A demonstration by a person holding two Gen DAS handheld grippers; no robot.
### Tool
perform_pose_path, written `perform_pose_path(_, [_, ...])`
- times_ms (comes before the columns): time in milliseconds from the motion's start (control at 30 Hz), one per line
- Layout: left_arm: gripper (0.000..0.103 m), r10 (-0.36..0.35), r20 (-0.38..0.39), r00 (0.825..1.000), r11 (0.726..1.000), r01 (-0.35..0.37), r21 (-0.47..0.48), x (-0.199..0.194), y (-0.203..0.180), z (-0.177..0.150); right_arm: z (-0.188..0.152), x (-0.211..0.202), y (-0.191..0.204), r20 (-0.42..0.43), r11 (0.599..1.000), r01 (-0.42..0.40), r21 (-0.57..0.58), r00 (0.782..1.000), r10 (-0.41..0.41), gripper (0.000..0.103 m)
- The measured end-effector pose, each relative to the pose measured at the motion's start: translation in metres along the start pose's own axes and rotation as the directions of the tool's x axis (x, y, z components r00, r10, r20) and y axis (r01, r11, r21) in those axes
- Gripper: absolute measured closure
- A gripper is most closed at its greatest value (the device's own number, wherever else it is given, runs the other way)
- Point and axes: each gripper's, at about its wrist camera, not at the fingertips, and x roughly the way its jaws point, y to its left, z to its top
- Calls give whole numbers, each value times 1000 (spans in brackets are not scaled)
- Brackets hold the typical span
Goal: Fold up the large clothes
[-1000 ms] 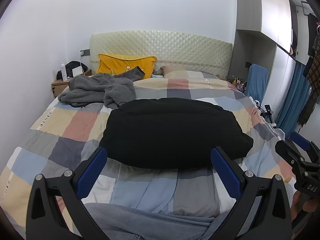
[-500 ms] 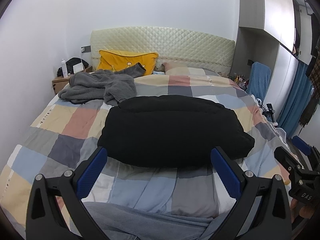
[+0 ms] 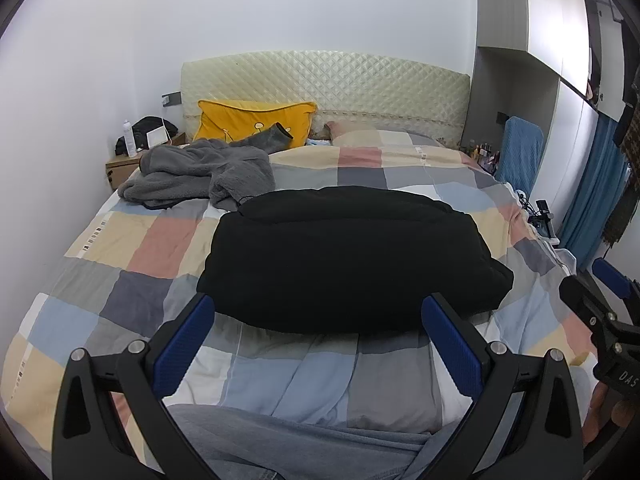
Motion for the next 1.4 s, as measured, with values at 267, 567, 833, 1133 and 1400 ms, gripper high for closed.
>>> perform_pose_path(267, [0,-10,2,1000,1000,10,2,0,-2,-3,0,-2,0,4,1000,-1,9,1000,1,0])
perform_pose_path(567, [0,-6,7,1000,1000,6,-9,-1,4,-6,-4,0,-1,-9,1000,-4,21,1000,4,0])
perform_pose_path(833, [0,-11,19,1000,1000,11,4,-6,3,-3,-3,-4,-1,2,1000,-4,25,1000,4,0])
perform_pose_path(1133, [0,-19,51,999,1000,19,2,-14,-1,0,-2,-13,-1,15,1000,-6,30,1000,6,0])
perform_pose_path(1400, [0,-12,15,1000,1000,13,-29,-7,2,1,-3,-15,-1,14,1000,-1,31,1000,0,0])
